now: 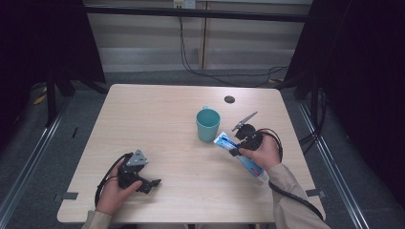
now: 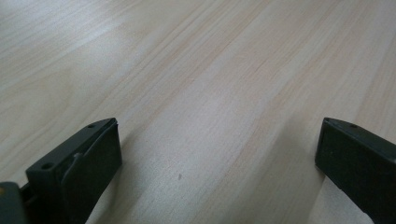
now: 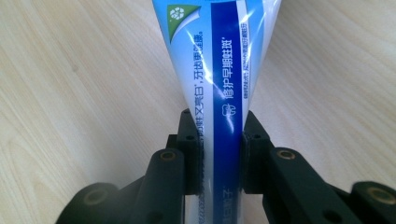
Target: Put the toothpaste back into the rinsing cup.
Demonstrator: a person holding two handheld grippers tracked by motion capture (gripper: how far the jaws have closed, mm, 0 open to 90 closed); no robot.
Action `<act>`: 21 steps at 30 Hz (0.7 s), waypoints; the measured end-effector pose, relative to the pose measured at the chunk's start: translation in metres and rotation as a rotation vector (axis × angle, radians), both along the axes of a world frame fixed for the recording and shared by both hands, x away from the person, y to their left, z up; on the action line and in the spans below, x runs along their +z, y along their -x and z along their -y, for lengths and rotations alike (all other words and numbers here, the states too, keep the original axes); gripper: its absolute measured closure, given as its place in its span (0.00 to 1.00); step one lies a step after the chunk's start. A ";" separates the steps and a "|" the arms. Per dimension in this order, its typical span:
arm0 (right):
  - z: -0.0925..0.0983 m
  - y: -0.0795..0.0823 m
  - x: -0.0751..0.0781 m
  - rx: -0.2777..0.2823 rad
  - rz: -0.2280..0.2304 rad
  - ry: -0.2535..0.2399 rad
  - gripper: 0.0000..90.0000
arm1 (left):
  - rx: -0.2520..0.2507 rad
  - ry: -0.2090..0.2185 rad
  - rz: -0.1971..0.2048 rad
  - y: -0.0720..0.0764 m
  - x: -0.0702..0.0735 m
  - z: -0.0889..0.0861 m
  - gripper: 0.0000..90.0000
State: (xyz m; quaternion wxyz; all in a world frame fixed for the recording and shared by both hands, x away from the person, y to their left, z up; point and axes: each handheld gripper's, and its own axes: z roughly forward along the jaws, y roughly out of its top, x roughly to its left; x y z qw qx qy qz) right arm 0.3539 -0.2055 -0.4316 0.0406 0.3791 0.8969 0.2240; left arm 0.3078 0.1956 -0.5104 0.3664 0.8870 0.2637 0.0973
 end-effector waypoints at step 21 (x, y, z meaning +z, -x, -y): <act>0.015 0.000 0.029 -0.121 0.141 -0.183 0.83 | -0.001 0.002 -0.004 0.000 0.000 0.000 0.00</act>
